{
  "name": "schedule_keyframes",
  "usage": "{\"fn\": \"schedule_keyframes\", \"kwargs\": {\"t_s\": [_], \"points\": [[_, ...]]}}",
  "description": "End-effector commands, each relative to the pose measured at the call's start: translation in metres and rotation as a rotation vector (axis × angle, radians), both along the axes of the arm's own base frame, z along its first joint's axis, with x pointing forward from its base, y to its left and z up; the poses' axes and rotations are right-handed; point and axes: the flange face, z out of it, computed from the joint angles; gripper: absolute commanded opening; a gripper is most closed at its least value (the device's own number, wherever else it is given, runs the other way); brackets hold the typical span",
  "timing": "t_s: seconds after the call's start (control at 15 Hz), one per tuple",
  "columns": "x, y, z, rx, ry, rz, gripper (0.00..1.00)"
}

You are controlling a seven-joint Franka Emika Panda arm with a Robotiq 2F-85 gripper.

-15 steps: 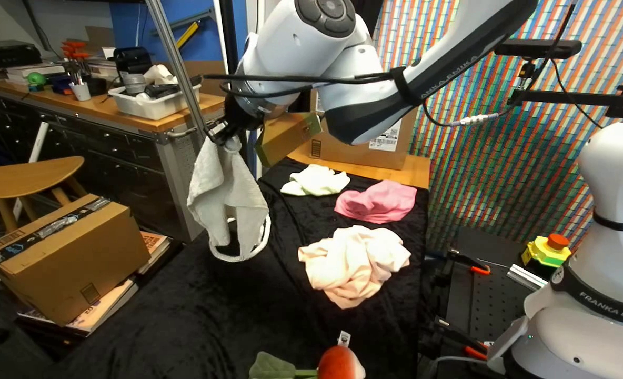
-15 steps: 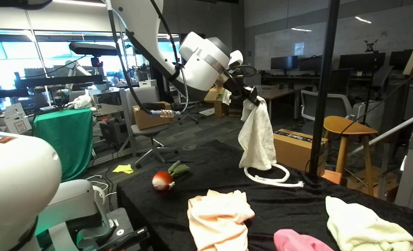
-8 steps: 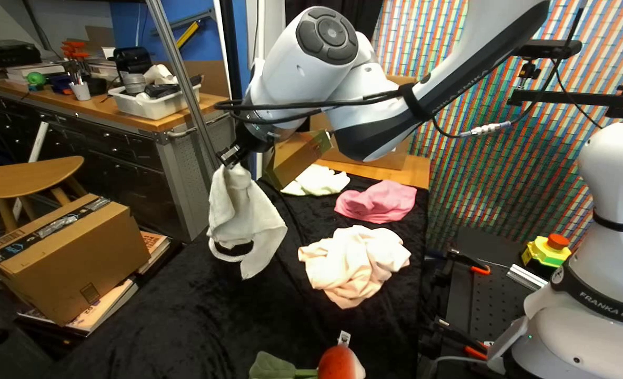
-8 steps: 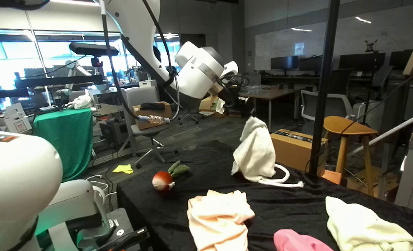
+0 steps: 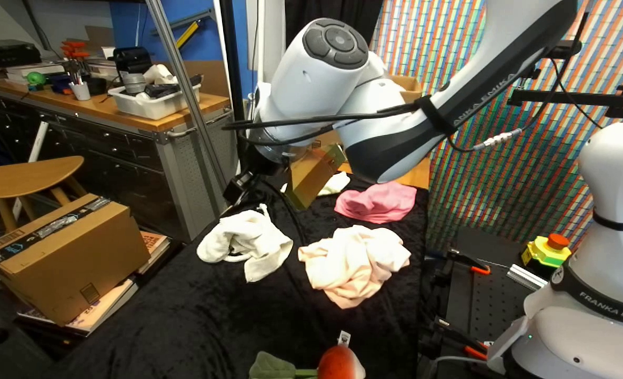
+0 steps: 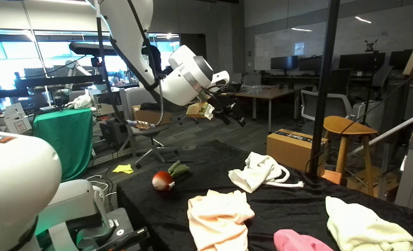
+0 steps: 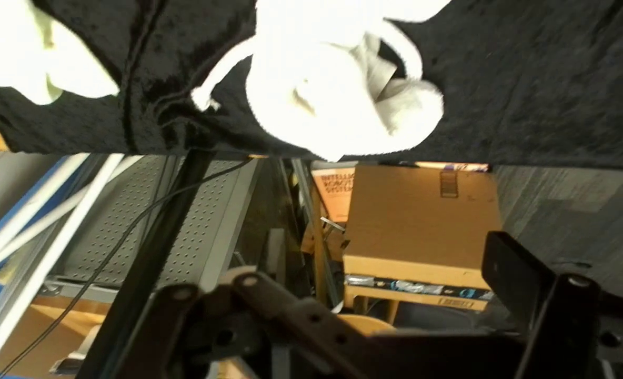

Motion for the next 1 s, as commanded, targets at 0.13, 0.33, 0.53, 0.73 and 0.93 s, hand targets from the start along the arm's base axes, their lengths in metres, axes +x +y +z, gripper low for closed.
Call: {"fn": "schedule_keyframes", "kwargs": {"t_s": [0.13,0.33,0.53,0.73,0.93], "points": [[-0.073,0.035,0.000,0.050,0.212,0.188,1.00],[-0.102,0.063,-0.022,0.048,0.376,0.263,1.00],[-0.119,0.085,-0.041,0.044,0.551,0.346,1.00],[-0.127,0.094,-0.060,0.028,0.722,0.432,1.00],[-0.123,0.088,-0.078,0.004,0.805,0.460,1.00]]}}
